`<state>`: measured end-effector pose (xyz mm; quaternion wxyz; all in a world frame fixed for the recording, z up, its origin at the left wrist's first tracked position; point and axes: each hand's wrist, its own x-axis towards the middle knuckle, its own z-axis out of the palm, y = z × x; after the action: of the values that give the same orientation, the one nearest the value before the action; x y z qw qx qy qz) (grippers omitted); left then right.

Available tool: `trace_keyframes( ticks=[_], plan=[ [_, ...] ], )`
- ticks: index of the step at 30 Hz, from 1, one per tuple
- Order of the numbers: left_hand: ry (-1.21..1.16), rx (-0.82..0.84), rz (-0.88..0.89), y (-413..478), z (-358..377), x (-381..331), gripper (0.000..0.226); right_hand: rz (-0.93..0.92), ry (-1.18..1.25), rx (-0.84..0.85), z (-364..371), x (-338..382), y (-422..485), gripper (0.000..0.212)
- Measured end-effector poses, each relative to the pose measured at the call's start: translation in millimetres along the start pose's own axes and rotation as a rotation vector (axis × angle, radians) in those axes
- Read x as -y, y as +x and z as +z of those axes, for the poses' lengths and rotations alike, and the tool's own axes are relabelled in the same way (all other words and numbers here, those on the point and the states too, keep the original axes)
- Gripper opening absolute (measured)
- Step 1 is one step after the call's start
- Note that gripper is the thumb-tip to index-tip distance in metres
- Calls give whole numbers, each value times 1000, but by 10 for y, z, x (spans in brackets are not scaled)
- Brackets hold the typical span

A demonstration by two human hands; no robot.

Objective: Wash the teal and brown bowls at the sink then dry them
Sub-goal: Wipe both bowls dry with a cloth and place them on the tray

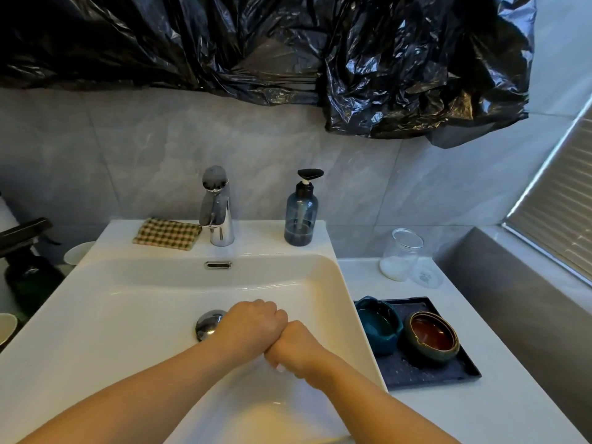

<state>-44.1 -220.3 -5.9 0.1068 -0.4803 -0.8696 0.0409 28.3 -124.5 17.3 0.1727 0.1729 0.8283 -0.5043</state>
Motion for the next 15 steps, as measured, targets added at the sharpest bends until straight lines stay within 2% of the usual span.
trace_keyframes(
  ticks=[2,3,4,6,9,10,12,15],
  plan=[
    [-21,46,-33,1,-196,-80,35,-14,23,5,-27,0,-15,14],
    [-50,76,-117,16,-224,-116,28,-35,-7,-19,-28,-4,-17,13],
    [-124,176,-247,23,-181,-121,26,-69,-70,-59,-24,-27,-10,19],
    [-443,417,-508,24,-141,-77,24,-149,-272,-165,-24,-79,-4,39],
    [-1158,586,-811,-9,-146,26,6,-438,-736,-378,17,-177,-11,69],
    [-1310,675,-851,-25,-172,42,10,-560,-876,-455,41,-227,16,74],
    [-1395,836,-805,-81,-235,33,21,-625,-954,-522,92,-282,46,80],
    [-1176,869,-617,-80,-261,-22,22,-657,-997,-534,105,-286,101,70]
  ],
)
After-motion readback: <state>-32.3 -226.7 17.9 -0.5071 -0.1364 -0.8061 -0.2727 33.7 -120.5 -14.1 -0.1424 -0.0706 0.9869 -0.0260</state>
